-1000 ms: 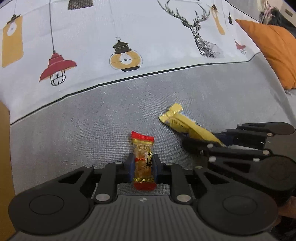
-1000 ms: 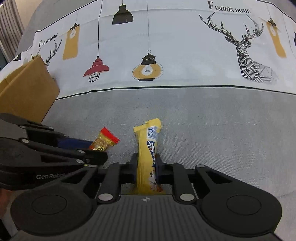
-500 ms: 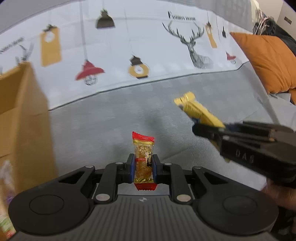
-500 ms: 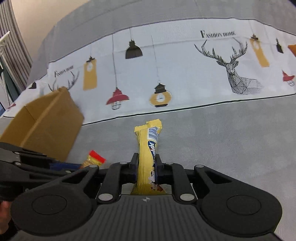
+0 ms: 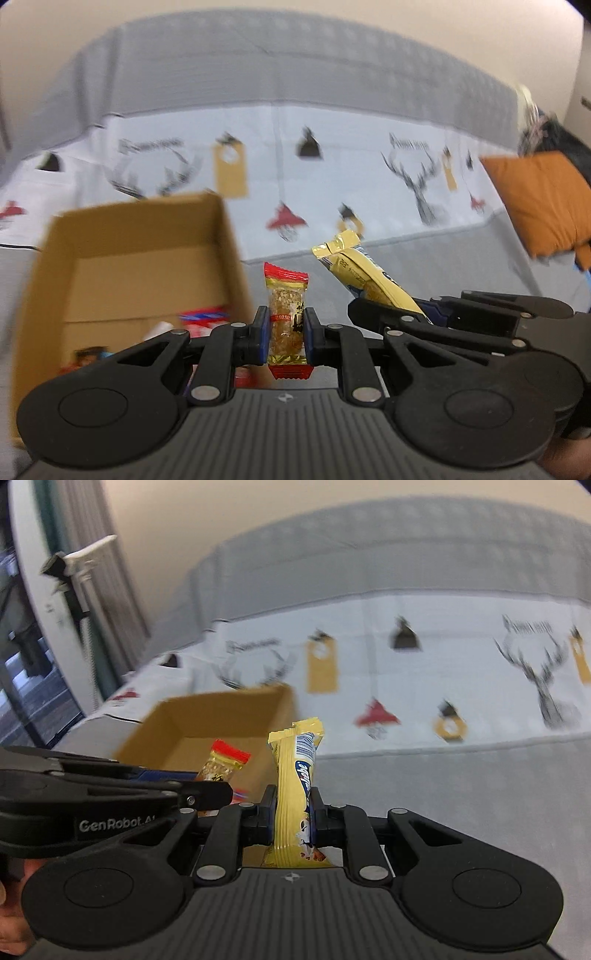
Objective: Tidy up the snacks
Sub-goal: 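Lift both held snacks and carry them over the cardboard box, then open both tools to drop the snacks into the box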
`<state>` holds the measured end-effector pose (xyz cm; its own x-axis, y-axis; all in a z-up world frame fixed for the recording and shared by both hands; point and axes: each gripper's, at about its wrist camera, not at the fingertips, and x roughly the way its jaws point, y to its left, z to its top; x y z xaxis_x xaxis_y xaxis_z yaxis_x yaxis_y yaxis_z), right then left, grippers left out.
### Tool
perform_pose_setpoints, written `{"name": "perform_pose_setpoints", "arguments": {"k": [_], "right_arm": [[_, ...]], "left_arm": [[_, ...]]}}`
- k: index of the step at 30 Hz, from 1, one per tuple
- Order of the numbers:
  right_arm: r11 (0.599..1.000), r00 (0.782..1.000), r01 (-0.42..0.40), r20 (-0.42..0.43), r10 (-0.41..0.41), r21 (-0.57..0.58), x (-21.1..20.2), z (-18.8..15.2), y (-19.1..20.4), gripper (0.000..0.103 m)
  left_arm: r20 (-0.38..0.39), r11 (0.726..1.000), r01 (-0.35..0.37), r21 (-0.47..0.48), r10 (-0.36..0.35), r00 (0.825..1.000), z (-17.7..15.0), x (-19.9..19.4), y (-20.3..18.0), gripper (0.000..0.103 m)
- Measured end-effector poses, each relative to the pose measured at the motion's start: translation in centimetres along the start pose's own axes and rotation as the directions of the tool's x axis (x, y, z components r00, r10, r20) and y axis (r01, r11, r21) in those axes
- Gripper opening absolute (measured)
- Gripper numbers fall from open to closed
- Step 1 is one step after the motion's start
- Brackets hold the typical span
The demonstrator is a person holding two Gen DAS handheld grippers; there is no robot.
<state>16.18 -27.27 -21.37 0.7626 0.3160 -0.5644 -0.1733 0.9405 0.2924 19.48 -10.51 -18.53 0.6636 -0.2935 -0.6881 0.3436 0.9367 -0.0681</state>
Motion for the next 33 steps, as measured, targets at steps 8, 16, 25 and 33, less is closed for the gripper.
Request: {"name": "perform_pose_setpoints", "arguments": {"k": [8, 16, 25, 33], "right_arm": [[0.988, 0.989, -0.075, 0.114, 0.091, -0.135, -2.9, 5.1, 9.4, 0.017], [0.967, 0.973, -0.119, 0.168, 0.158, -0.224, -3.7, 7.8, 14.2, 0.017], [0.975, 0.993, -0.107, 0.022, 0.113, -0.193, 3.0, 5.5, 13.5, 0.017], [0.987, 0.985, -0.075, -0.165, 0.05, -0.144, 10.2, 0.0, 11.9, 0.017]], "left_arm": [[0.2, 0.995, -0.093, -0.025, 0.096, 0.975, 1.7, -9.7, 5.4, 0.02], [0.249, 0.992, -0.102, -0.077, 0.118, 0.961, 2.4, -12.2, 9.3, 0.02], [0.095, 0.982, -0.109, -0.153, 0.125, 0.988, -0.2, -4.7, 13.6, 0.02], [-0.112, 0.97, -0.133, -0.203, 0.112, 0.987, -5.0, 2.7, 16.6, 0.02]]}}
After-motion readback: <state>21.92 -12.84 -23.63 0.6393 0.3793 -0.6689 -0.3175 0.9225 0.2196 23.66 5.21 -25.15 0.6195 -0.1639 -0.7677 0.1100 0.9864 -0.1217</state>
